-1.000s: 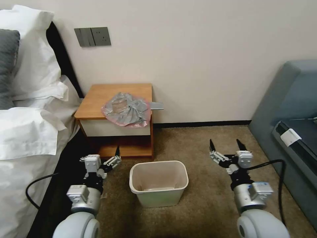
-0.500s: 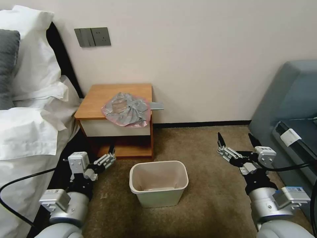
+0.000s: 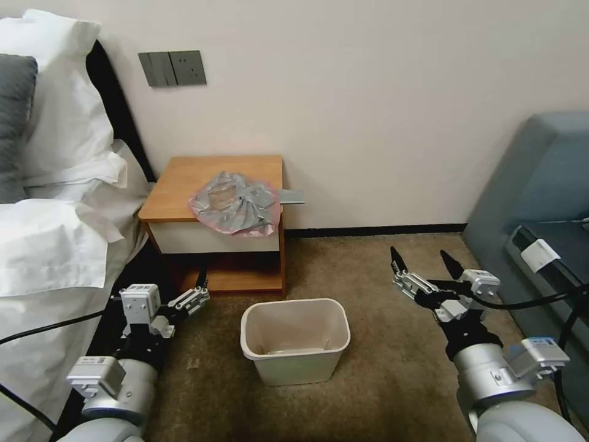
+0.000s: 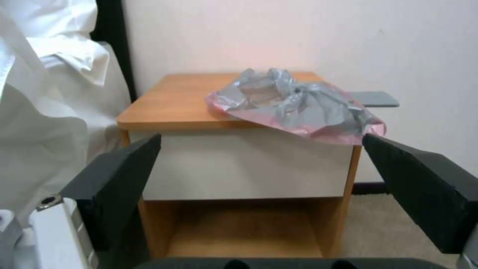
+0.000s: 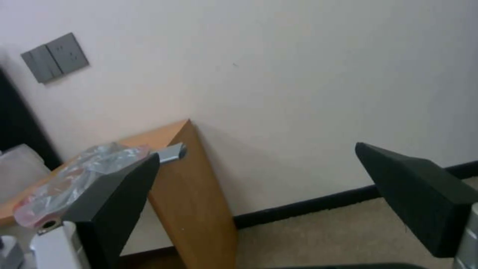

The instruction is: Pick up the garbage bag from the table and place it over the trash can.

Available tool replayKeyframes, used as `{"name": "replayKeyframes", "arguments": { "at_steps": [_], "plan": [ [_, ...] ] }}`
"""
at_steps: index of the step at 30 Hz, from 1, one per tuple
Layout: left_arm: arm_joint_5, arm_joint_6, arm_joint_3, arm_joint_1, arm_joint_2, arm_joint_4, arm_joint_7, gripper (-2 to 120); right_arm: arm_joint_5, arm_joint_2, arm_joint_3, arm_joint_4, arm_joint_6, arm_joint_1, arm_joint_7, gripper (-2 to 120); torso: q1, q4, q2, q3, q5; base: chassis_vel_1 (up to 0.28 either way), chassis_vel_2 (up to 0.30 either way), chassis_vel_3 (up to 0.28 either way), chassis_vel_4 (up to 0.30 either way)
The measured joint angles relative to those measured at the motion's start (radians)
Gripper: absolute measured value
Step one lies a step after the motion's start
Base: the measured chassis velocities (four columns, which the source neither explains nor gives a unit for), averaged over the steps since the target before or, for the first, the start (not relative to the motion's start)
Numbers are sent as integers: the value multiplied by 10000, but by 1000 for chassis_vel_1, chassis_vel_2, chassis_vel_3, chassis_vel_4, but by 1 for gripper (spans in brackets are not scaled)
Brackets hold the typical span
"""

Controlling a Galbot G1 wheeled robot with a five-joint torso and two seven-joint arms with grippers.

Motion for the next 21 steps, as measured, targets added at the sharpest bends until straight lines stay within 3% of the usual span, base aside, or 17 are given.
{"name": "replayKeyframes", "arguments": {
  "at_steps": [9, 13, 16, 17, 21],
  "plan": [
    [-129, -309, -46, 105, -65, 16, -218, 100, 800, -95, -171, -235, -28, 349, 80, 100, 0, -1, 0, 0, 0, 0, 0, 0, 0],
    [-154, -321, -50, 117, -74, 21, -231, 100, 1844, -203, -506, -530, -34, 840, 197, 100, 0, -2, 0, 0, -1, 0, 0, 0, 0],
    [-231, -277, -56, 169, -103, 25, -254, 100, 3825, -308, -1015, -1140, -9, 1857, 745, 100, 0, -1, 0, 0, -1, 0, 0, 0, 0],
    [-231, -277, -56, 169, -103, 25, -254, 100, 3825, -308, -1015, -1140, -9, 1857, 745, 100, 0, -1, 0, 0, -1, 0, 0, 0, 0],
    [-415, -85, -61, 296, -181, 28, -292, 100, 5999, -180, -1605, -2232, 118, 3218, 1360, 100, 0, 0, 0, 1, -1, 0, 0, 0, 0]
  ]
}}
